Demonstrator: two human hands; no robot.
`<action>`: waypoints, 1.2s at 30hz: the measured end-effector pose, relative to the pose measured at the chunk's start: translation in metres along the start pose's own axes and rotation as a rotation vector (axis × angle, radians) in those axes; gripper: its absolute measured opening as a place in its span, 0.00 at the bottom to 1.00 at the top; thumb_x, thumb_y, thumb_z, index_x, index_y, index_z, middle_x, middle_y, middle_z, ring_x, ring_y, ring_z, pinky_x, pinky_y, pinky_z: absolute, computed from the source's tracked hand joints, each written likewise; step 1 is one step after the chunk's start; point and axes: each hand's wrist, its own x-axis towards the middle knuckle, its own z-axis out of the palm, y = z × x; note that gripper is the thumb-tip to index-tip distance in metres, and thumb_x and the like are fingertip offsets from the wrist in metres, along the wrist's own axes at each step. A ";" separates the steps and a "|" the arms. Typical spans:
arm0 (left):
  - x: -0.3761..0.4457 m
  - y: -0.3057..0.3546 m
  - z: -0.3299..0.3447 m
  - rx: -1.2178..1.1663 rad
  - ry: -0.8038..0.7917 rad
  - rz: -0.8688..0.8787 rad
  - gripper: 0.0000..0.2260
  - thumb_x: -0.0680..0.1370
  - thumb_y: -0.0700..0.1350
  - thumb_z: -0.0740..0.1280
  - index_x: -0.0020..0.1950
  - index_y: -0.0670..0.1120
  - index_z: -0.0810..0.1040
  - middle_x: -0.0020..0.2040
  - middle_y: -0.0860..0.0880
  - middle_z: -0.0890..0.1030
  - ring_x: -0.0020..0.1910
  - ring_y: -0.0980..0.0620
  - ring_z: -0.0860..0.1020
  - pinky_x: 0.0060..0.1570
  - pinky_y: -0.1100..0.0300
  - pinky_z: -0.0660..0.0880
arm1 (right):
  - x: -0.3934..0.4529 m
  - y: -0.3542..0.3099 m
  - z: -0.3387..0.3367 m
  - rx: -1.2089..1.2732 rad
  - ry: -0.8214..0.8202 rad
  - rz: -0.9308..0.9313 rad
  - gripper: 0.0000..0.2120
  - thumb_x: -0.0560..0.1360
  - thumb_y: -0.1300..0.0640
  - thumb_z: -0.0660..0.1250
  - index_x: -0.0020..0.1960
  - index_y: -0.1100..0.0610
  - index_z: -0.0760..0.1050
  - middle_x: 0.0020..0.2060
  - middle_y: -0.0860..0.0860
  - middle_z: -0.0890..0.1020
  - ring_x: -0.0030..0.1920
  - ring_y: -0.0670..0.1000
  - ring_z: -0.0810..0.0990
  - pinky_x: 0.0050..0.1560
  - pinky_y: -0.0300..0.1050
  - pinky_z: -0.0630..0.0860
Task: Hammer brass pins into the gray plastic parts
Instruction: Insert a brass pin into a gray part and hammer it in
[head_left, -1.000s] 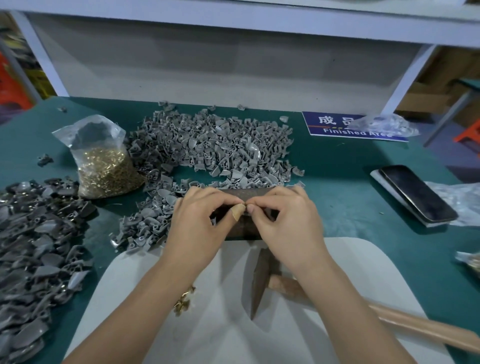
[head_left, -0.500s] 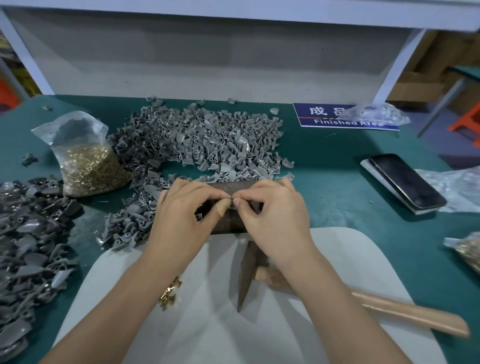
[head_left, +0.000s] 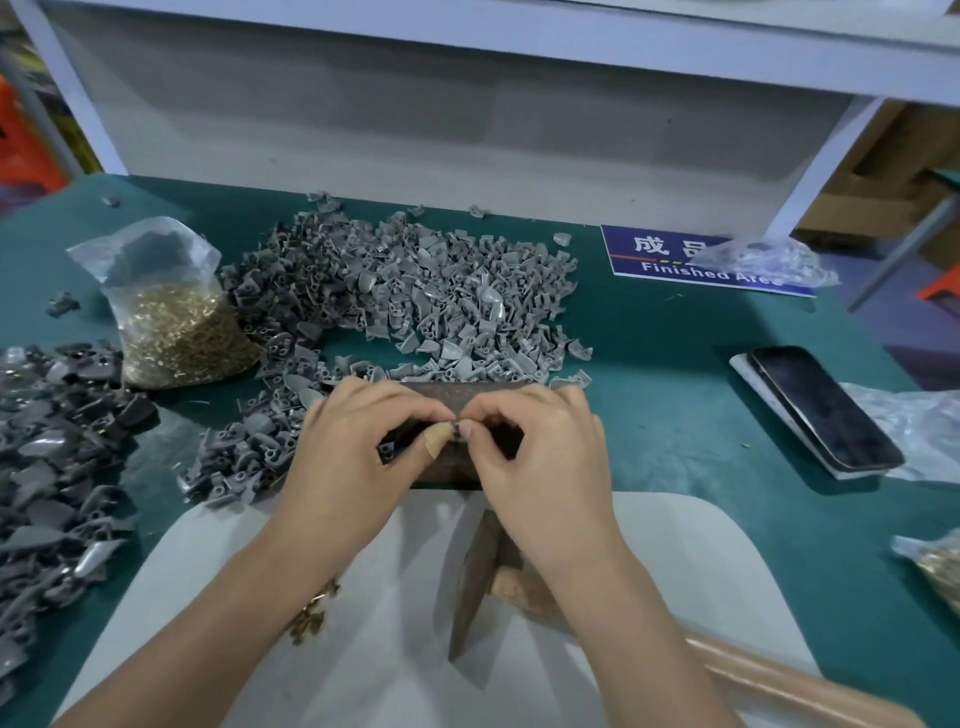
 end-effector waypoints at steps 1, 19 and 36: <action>0.000 0.000 0.000 0.006 0.003 0.001 0.04 0.79 0.57 0.71 0.51 0.60 0.83 0.49 0.64 0.80 0.53 0.56 0.73 0.54 0.48 0.70 | 0.000 0.001 0.000 0.018 -0.019 0.011 0.03 0.76 0.49 0.70 0.44 0.42 0.81 0.41 0.41 0.77 0.50 0.48 0.69 0.51 0.47 0.67; 0.001 0.003 0.000 0.028 0.000 -0.016 0.05 0.77 0.56 0.72 0.51 0.60 0.84 0.49 0.64 0.79 0.53 0.57 0.71 0.53 0.54 0.64 | -0.015 0.001 -0.021 -0.020 -0.079 -0.022 0.08 0.79 0.51 0.69 0.57 0.43 0.80 0.48 0.41 0.77 0.56 0.50 0.71 0.60 0.49 0.70; 0.003 -0.001 -0.001 -0.059 -0.007 -0.011 0.04 0.77 0.57 0.71 0.50 0.61 0.84 0.47 0.65 0.79 0.53 0.60 0.70 0.54 0.57 0.61 | -0.095 0.029 -0.101 -0.379 -0.253 -0.286 0.15 0.67 0.51 0.76 0.54 0.45 0.82 0.46 0.43 0.80 0.35 0.43 0.80 0.27 0.38 0.76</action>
